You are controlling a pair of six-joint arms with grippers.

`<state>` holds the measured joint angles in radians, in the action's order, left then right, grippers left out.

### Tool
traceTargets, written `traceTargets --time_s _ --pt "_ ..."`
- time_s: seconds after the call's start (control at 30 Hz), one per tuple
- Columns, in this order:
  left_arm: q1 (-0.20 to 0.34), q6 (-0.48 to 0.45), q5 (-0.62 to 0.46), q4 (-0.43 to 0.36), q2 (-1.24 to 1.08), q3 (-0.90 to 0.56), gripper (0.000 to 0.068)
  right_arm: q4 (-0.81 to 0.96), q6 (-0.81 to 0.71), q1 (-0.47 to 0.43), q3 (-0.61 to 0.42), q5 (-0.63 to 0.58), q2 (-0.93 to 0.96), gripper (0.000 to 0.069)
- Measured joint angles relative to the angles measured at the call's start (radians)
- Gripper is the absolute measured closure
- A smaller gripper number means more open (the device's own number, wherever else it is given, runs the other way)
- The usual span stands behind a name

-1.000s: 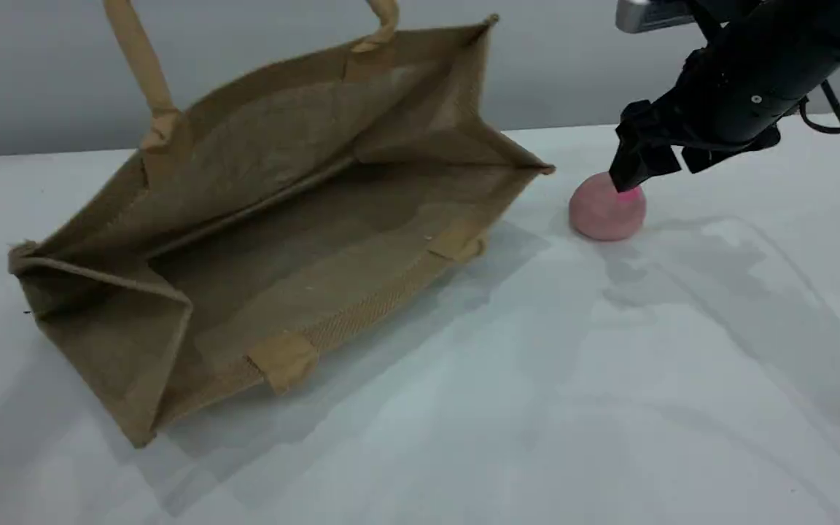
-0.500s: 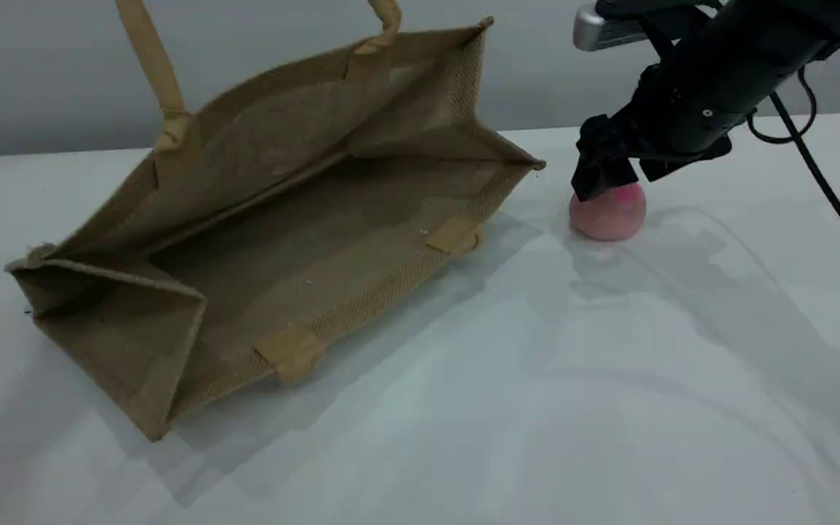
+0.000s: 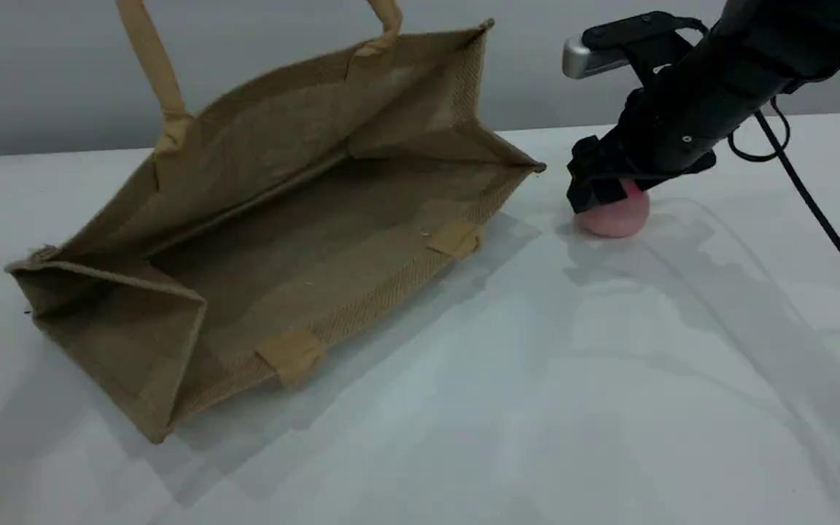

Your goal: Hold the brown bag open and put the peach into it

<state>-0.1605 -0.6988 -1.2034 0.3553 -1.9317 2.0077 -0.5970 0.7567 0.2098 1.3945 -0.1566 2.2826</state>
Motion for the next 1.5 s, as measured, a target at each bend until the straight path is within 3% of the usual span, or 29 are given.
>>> traceTargets --time_s 0.13,0.23,0.57,0.67,1.07,1.33,1.5 --pt "0.000 0.000 -0.003 0.020 0.000 0.000 0.0589 0.000 0.009 0.000 0.000 0.049 0.016 0.0159" --pt "0.000 0.000 -0.010 0.020 0.000 0.000 0.0589 0.001 0.014 0.000 0.000 0.056 0.032 0.0218" --pt "0.000 -0.004 -0.019 0.046 0.000 0.000 0.0589 0.001 0.030 0.000 0.000 0.060 0.035 0.0583" --pt "0.000 -0.027 -0.019 0.046 0.000 0.000 0.0589 0.001 0.033 0.000 0.000 0.043 0.015 0.0659" --pt "-0.001 -0.056 -0.018 0.048 0.000 0.000 0.0589 0.077 -0.051 0.000 -0.016 -0.186 -0.220 0.0671" --pt "-0.001 -0.081 -0.018 0.097 0.000 0.000 0.0589 0.237 -0.255 0.000 -0.151 -0.249 -0.437 0.0671" --pt "-0.001 -0.096 -0.018 0.100 0.000 0.000 0.0589 0.222 -0.278 0.037 -0.271 -0.229 -0.591 0.0671"
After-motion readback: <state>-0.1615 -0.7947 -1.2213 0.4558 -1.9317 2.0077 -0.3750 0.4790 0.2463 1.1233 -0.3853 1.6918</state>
